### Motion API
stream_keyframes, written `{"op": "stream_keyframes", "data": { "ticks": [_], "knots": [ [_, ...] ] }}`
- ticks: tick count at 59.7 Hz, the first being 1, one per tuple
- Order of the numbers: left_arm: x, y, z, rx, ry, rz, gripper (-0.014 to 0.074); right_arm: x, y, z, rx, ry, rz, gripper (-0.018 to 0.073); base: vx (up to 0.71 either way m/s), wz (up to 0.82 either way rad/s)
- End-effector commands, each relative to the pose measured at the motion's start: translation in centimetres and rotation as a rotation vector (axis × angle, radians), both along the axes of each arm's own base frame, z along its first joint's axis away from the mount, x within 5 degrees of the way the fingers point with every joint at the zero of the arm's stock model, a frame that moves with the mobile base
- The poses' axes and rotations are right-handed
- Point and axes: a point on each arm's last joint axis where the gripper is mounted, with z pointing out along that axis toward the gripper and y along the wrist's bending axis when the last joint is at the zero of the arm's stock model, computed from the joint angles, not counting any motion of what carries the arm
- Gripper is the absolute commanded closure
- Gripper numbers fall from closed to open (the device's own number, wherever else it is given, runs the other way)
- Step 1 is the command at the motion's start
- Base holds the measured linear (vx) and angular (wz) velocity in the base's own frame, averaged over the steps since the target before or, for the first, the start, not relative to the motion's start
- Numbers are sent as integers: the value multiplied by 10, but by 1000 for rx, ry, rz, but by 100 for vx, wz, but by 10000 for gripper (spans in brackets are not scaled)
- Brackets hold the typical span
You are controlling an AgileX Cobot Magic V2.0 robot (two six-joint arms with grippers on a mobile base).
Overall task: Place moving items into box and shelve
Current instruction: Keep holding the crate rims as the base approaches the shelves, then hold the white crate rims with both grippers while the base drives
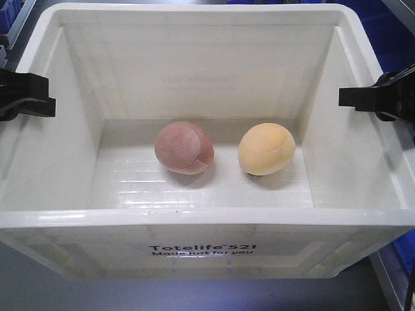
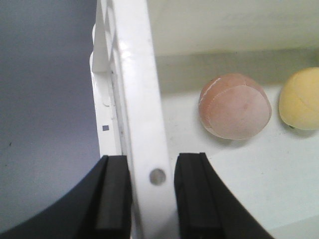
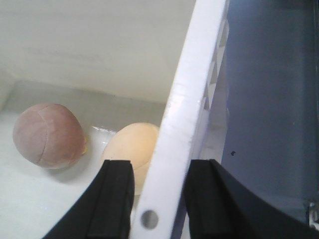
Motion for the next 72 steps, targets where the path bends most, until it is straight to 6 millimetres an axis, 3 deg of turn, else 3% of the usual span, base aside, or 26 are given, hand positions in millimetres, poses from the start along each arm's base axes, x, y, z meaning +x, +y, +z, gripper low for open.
{"op": "stream_keyframes", "data": {
  "ticks": [1,72],
  "knots": [
    [-1,0,29,-66,-196,3,600,-1,-1,29,53,-180,-28,565,46,1],
    [-1,0,29,-66,-196,3,600,-2,-1,28,52,-177,-26,565,44,6]
  ]
}}
